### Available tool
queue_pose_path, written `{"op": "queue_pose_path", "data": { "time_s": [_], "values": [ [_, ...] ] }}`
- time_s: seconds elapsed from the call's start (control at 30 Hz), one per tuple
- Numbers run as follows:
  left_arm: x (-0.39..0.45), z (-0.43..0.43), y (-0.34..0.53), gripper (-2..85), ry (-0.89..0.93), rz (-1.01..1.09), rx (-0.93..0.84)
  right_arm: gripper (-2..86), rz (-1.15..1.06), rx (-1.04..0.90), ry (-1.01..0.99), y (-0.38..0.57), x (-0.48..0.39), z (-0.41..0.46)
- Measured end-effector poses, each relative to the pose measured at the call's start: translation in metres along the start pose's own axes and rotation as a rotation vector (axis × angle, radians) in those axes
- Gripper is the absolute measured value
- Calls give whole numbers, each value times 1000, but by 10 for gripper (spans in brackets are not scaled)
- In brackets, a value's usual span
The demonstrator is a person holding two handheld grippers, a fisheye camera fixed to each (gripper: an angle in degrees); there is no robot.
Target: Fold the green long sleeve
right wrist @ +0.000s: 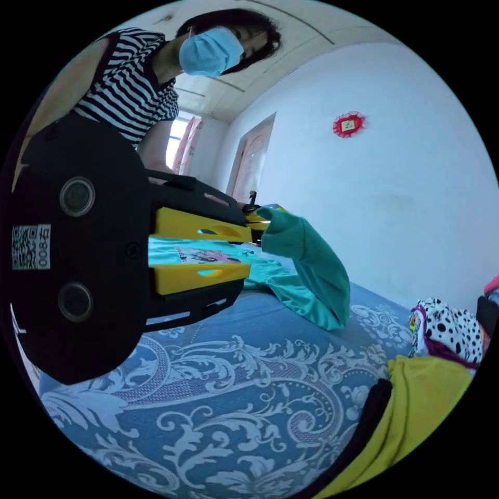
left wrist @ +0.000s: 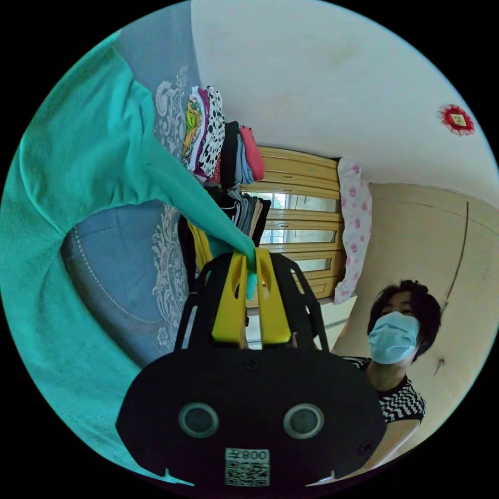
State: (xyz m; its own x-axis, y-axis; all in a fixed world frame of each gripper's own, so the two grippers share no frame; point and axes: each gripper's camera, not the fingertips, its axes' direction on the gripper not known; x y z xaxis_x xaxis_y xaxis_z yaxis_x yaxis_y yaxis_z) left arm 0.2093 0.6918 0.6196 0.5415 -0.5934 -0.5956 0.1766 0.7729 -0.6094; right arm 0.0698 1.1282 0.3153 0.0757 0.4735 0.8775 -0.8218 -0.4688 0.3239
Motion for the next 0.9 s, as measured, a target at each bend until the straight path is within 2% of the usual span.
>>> {"op": "queue_pose_path", "data": {
  "time_s": [0.27,0.47,0.9],
  "values": [
    [23,-16,-7,36,64,17,-46,108,104,86,-380,-5,53,9],
    [32,-37,-10,36,57,-1,-44,89,125,103,-539,-5,66,33],
    [53,-93,-18,37,38,-32,-28,102,144,116,-561,10,72,73]
  ]
}}
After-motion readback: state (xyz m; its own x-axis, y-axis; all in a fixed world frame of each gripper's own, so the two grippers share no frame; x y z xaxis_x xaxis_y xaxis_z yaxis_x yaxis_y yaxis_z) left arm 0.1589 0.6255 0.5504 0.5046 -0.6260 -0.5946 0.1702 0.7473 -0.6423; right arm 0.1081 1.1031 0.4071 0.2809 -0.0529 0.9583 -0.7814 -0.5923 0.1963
